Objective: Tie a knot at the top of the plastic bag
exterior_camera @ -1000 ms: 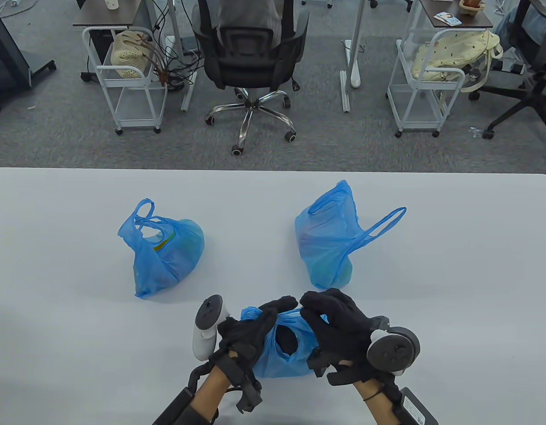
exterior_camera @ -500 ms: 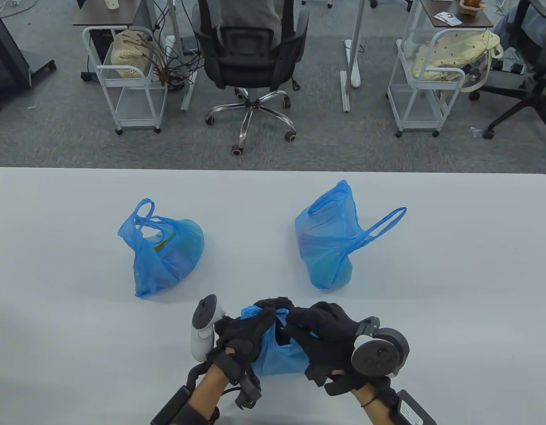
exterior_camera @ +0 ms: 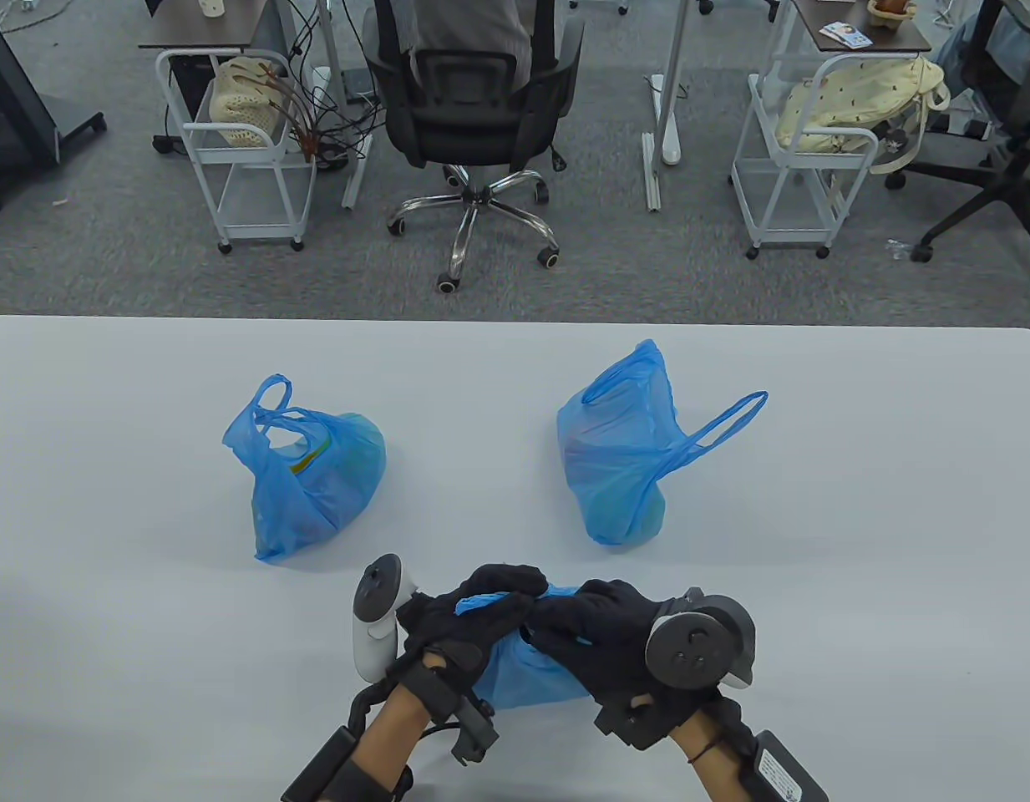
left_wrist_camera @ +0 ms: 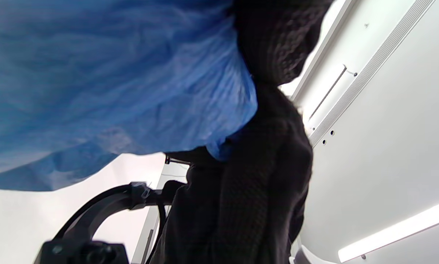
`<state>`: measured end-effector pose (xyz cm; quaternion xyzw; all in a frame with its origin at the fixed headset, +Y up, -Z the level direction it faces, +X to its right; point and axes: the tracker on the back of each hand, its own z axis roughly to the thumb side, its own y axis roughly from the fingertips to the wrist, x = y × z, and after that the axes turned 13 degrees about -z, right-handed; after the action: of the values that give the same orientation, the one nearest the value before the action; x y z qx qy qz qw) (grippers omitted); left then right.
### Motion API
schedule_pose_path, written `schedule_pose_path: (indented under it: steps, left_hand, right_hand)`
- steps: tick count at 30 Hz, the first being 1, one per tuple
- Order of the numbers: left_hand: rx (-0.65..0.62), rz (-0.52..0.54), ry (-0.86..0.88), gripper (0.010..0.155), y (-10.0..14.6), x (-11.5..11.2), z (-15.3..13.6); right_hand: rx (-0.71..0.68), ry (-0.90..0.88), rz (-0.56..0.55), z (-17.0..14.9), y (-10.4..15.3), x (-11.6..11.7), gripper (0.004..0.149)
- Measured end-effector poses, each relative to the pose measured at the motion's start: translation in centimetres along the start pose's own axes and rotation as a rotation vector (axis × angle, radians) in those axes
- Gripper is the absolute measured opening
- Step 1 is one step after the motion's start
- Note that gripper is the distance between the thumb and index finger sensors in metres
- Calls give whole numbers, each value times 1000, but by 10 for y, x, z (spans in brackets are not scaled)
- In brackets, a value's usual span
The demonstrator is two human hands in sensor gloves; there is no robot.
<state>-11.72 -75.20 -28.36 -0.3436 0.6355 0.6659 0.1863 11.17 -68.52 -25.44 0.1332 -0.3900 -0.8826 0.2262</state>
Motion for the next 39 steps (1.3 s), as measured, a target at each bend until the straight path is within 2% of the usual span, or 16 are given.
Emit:
schedule_pose_path:
  steps: [1, 3, 5, 6, 8, 10, 11, 13, 14, 16, 19, 24, 31, 34, 39]
  left_hand:
    - [-2, 0, -12, 37, 0, 0, 1]
    - [-6, -21, -30, 37, -1, -2, 4]
    - [-5, -46, -55, 36, -2, -6, 6]
    - [-6, -54, -64, 36, -3, -7, 6]
    - [-4, -80, -95, 36, -4, -10, 8]
    - [-5, -95, -117, 36, -4, -11, 10]
    - [-8, -98, -138, 36, -4, -12, 12]
    - [-8, -99, -170, 36, -4, -12, 15]
    - [-8, -93, -187, 36, -4, -12, 16]
    - [0, -83, -293, 36, -2, -10, 20]
    - [-20, -19, -467, 36, 1, -14, 31]
    - [-70, 175, -939, 34, 10, -24, 47]
    - [-156, 289, -1217, 32, 15, -38, 53]
    - [-165, 301, -1253, 32, 14, -40, 53]
    - [-165, 310, -1164, 32, 15, -35, 50]
  right_hand:
    - [32, -59, -33, -4, 1, -2, 41]
    - [94, -186, -184, -14, 3, -10, 42]
    - [132, -202, -301, -22, 6, -17, 42]
    - [131, -177, -311, -23, 7, -18, 43]
    - [122, -84, -240, -24, 5, -18, 51]
    - [154, -61, -94, -26, 4, -11, 69]
    - [193, -90, 11, -28, 4, -5, 74]
    - [254, -151, 147, -32, 5, 4, 71]
    - [278, -162, 164, -33, 5, 5, 67]
    - [268, -153, 115, -33, 4, 5, 59]
    - [191, 1, 58, -30, 1, -1, 54]
    - [212, -58, 59, -28, 2, 0, 54]
    - [213, -59, 69, -29, 3, 3, 55]
    - [219, -62, 69, -29, 3, 3, 56]
    - [234, -84, 66, -31, 4, 3, 56]
